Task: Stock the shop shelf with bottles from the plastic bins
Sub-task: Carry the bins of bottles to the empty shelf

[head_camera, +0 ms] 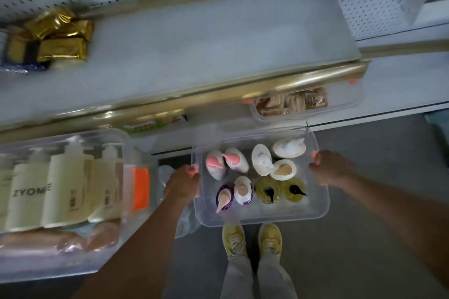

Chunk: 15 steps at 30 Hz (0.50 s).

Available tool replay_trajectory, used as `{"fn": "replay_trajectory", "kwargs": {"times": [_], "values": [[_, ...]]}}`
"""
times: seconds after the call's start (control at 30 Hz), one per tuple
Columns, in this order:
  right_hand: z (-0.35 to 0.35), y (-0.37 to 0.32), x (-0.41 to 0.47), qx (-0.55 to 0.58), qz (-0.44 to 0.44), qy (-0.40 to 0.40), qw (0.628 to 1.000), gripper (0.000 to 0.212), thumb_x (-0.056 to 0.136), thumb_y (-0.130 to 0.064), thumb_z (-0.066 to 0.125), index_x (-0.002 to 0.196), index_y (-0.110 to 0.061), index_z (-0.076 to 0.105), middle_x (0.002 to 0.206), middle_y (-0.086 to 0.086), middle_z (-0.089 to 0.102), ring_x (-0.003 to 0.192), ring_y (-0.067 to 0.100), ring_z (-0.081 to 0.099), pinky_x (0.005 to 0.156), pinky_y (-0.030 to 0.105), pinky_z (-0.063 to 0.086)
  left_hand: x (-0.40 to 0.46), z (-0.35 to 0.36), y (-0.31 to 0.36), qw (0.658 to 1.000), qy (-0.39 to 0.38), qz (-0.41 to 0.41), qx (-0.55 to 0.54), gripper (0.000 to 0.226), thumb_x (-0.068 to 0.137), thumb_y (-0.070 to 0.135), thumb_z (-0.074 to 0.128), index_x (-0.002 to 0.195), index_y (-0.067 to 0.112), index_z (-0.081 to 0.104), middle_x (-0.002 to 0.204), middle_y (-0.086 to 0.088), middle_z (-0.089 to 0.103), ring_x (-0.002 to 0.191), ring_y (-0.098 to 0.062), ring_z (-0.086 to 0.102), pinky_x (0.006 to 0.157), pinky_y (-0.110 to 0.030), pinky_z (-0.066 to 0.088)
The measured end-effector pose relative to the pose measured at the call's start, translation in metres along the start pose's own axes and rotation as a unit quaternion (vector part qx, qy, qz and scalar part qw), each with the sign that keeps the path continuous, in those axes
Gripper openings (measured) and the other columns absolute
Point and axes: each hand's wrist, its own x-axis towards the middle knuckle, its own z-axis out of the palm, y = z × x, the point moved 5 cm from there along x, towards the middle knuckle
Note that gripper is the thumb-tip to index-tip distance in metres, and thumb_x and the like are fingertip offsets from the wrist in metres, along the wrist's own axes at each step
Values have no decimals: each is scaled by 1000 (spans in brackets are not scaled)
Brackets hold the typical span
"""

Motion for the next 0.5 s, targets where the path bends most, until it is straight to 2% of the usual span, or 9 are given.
{"fn": "replay_trajectory", "kwargs": {"times": [0.07,0.13,0.2,0.27,0.33,0.43,0.5], "values": [[-14,-18,-21,2,-43,10,999,30,94,-31,49,115,-13,60,111,9,67,91,25,66,86,37,53,-15,-19,5,999,36,13,-38,26,95,32,52,114,17,62,112,-8,68,101,-26,63,87,-33,49],[-29,-38,-42,20,-91,31,995,28,95,-27,52,115,-10,62,115,11,67,99,27,64,86,33,51,-32,-39,12,994,64,32,-78,22,92,28,57,107,14,64,105,-10,71,95,-27,64,85,-34,50],[-45,-56,-63,52,-127,53,989,27,95,-21,55,116,-8,63,119,10,65,104,26,62,83,28,47,-52,-62,23,988,95,64,-101,21,91,20,58,108,10,65,103,-11,71,95,-28,64,82,-31,48],[-61,-72,-87,61,-161,68,983,25,93,-20,56,114,-8,64,116,7,66,101,23,63,81,28,47,-74,-86,33,980,120,95,-124,22,91,17,58,111,9,65,105,-10,70,95,-27,65,80,-29,47],[-76,-86,-110,50,-192,83,976,22,93,-24,55,111,-13,64,113,3,69,97,18,64,83,31,50,-95,-108,39,976,136,112,-124,23,93,20,57,114,12,64,108,-7,70,95,-23,65,81,-27,48],[-98,-108,-146,11,-233,107,967,26,96,-29,52,118,-19,61,121,-4,66,104,16,64,87,33,50,-125,-136,47,974,141,145,-97,27,95,27,55,120,18,61,114,1,66,97,-15,63,84,-25,46],[-112,-122,-170,-12,-255,122,959,29,97,-32,48,122,-22,60,124,-7,64,108,17,63,88,33,49,-146,-155,52,970,160,168,-76,27,96,28,53,120,20,62,114,0,68,96,-14,63,79,-23,44]]}}
